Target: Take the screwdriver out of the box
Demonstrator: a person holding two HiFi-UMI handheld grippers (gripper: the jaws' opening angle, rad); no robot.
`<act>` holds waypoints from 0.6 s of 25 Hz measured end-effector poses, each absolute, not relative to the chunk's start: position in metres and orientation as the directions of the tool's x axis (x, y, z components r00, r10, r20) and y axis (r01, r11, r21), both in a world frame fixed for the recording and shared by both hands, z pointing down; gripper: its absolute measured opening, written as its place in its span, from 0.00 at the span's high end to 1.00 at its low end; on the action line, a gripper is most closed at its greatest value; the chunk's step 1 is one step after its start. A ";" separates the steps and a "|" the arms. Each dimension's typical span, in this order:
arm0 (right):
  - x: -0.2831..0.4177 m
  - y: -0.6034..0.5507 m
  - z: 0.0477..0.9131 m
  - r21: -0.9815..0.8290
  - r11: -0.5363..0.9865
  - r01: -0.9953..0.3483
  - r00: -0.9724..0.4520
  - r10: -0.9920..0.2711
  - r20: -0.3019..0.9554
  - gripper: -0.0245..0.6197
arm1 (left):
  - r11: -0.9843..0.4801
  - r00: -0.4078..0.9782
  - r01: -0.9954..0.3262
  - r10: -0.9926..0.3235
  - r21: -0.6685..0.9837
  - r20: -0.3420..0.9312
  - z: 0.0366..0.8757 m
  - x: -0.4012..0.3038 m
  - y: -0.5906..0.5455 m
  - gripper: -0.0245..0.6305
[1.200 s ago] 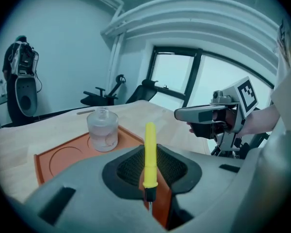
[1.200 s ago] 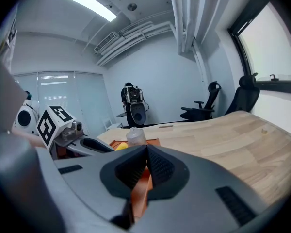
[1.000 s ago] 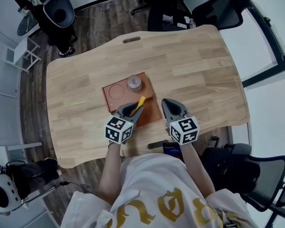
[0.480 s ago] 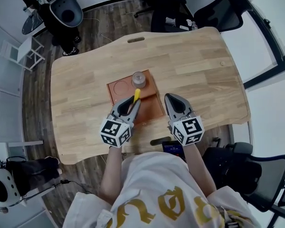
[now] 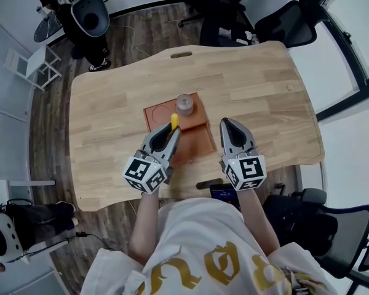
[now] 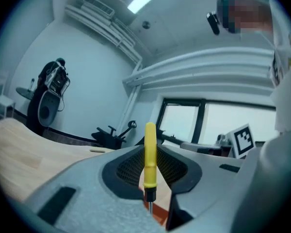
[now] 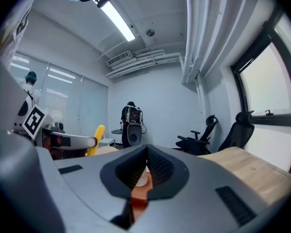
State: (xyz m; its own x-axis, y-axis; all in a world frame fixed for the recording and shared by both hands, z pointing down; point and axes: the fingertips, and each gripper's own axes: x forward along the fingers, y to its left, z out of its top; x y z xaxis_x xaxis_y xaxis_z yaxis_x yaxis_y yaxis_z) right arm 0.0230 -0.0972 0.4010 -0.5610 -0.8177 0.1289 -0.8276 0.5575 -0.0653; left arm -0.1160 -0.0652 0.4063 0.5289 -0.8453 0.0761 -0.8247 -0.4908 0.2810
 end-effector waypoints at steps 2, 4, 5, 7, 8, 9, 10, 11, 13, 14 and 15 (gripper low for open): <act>0.020 -0.097 0.401 -0.064 0.562 -0.824 -0.566 -0.814 0.131 0.95 | -0.507 0.543 -0.807 -0.839 0.303 0.040 0.401 -0.116 -0.063 0.84; 0.017 -0.096 0.401 -0.062 0.565 -0.823 -0.568 -0.812 0.134 0.95 | -0.487 0.520 -0.834 -0.851 0.260 0.073 0.404 -0.119 -0.064 0.84; 0.016 -0.096 0.401 -0.061 0.565 -0.823 -0.568 -0.812 0.136 0.95 | -0.471 0.503 -0.849 -0.859 0.239 0.092 0.406 -0.121 -0.065 0.84; 0.014 -0.096 0.401 -0.059 0.567 -0.822 -0.569 -0.810 0.140 0.95 | -0.448 0.475 -0.869 -0.874 0.209 0.105 0.408 -0.124 -0.066 0.84; 0.014 -0.095 0.402 -0.059 0.567 -0.821 -0.570 -0.810 0.142 0.95 | -0.442 0.465 -0.877 -0.879 0.191 0.102 0.407 -0.126 -0.065 0.84; 0.014 -0.096 0.403 -0.058 0.568 -0.821 -0.570 -0.809 0.145 0.95 | -0.439 0.458 -0.882 -0.883 0.169 0.098 0.406 -0.126 -0.065 0.84; 0.014 -0.096 0.404 -0.058 0.569 -0.821 -0.570 -0.808 0.148 0.95 | -0.440 0.455 -0.886 -0.886 0.148 0.093 0.405 -0.126 -0.065 0.84; 0.014 -0.096 0.405 -0.058 0.568 -0.821 -0.570 -0.808 0.151 0.95 | -0.442 0.455 -0.887 -0.886 0.136 0.088 0.404 -0.125 -0.065 0.84; 0.016 -0.097 0.407 -0.061 0.565 -0.823 -0.567 -0.809 0.155 0.95 | -0.449 0.460 -0.885 -0.884 0.127 0.083 0.402 -0.124 -0.065 0.84; 0.016 -0.098 0.407 -0.063 0.563 -0.824 -0.566 -0.810 0.157 0.95 | -0.452 0.464 -0.883 -0.882 0.127 0.084 0.402 -0.123 -0.065 0.84; 0.017 -0.098 0.408 -0.064 0.562 -0.824 -0.565 -0.810 0.158 0.95 | -0.455 0.467 -0.881 -0.880 0.130 0.085 0.403 -0.123 -0.065 0.84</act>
